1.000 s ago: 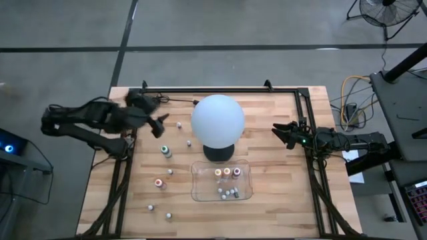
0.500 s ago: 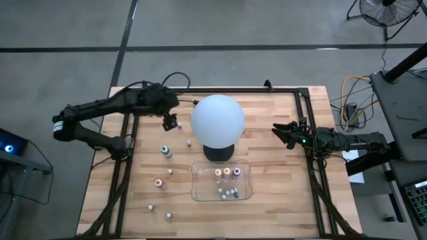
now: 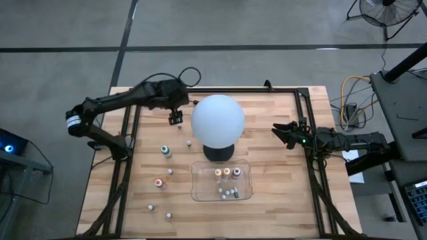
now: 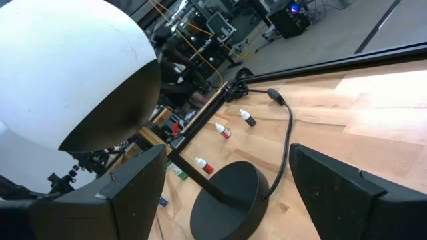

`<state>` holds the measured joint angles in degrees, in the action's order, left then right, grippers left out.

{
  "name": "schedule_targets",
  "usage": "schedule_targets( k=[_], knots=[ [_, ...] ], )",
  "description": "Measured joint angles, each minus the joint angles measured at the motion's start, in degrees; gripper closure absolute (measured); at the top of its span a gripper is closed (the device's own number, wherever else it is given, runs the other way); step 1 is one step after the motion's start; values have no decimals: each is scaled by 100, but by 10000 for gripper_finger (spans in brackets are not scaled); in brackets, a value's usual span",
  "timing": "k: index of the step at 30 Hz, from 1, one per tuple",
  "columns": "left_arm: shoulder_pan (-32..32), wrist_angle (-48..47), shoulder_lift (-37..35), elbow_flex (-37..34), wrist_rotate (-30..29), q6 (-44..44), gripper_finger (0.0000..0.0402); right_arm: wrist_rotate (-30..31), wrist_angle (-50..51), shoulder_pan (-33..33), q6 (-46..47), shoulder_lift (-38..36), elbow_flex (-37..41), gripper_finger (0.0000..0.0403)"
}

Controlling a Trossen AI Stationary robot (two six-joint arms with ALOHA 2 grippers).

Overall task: Pick & Place food coloring
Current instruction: Put the small black food coloring bottle into the transparent bin

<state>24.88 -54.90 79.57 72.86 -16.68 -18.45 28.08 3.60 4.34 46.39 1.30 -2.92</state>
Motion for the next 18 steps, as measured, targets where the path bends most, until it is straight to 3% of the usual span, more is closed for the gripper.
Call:
schedule_targets(
  k=[18],
  knots=[
    [249, -16, 1511, 181, 528, -1032, 112, 2, 0, -1, -2, 2, 0, 100]
  ],
)
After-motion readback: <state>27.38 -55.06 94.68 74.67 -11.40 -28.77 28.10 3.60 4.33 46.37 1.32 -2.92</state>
